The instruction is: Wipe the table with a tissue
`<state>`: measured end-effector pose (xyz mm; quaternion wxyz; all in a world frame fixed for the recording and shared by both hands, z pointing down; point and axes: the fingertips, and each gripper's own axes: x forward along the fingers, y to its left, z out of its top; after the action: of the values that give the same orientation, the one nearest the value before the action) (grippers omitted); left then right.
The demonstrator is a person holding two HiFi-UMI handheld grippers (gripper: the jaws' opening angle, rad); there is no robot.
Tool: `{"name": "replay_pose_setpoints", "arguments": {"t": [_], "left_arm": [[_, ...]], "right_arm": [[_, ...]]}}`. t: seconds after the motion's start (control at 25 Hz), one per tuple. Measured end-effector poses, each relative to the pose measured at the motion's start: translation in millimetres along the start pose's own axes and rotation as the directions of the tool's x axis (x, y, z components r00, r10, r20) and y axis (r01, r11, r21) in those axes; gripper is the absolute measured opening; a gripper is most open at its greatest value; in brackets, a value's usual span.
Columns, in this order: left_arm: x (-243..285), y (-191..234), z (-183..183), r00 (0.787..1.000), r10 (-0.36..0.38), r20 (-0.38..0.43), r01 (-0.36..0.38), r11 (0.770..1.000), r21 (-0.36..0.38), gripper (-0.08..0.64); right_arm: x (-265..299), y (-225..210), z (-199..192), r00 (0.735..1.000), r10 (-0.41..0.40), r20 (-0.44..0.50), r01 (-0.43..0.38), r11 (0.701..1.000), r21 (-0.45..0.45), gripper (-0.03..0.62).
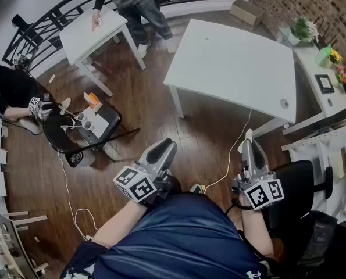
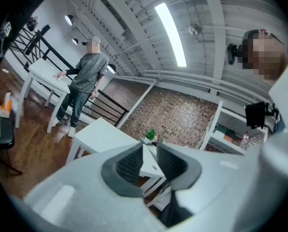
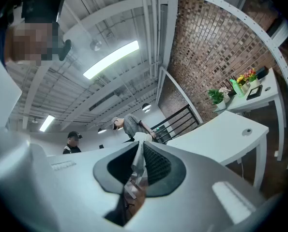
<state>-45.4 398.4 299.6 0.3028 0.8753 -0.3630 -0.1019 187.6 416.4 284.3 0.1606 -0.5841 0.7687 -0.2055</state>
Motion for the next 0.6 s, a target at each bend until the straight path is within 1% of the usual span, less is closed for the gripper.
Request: {"name": "replay_pose_setpoints", "arguments": {"t": [0.12, 0.28, 0.4, 0.48, 0.6], "left_arm": [[12.2, 12.8, 10.5, 0.999, 0.033, -0.014, -0.033, 0.999, -0.003, 0.087], [42.3, 44.2, 29.3, 1.000, 0.024, -0.002, -0.024, 1.000, 0.014, 0.087], [78.8, 78.8, 43.6, 1.000, -0.008, 0.006, 0.008, 1.000, 0.025, 0.087], [109.6, 107.4, 52.4, 0.999, -0.042, 0.008, 0.042, 0.998, 0.040, 0.087], [165.4, 148.2, 74.0, 0.995, -0.100, -0.022, 0.101, 0.992, 0.077, 0.087]], "right_arm": [[15.5, -8.6, -0.8, 1.000, -0.010, -0.007, 0.010, 1.000, -0.006, 0.034], [51.7, -17.9, -1.9, 0.999, -0.026, -0.020, 0.026, 0.999, -0.036, 0.034], [89.4, -31.6, -3.4, 0.998, -0.057, -0.030, 0.055, 0.996, -0.076, 0.034], [122.3, -43.2, -1.2, 0.996, -0.084, -0.027, 0.081, 0.991, -0.106, 0.034], [184.0, -61.8, 10.1, 0.990, -0.144, -0.010, 0.142, 0.983, -0.115, 0.034]]}}
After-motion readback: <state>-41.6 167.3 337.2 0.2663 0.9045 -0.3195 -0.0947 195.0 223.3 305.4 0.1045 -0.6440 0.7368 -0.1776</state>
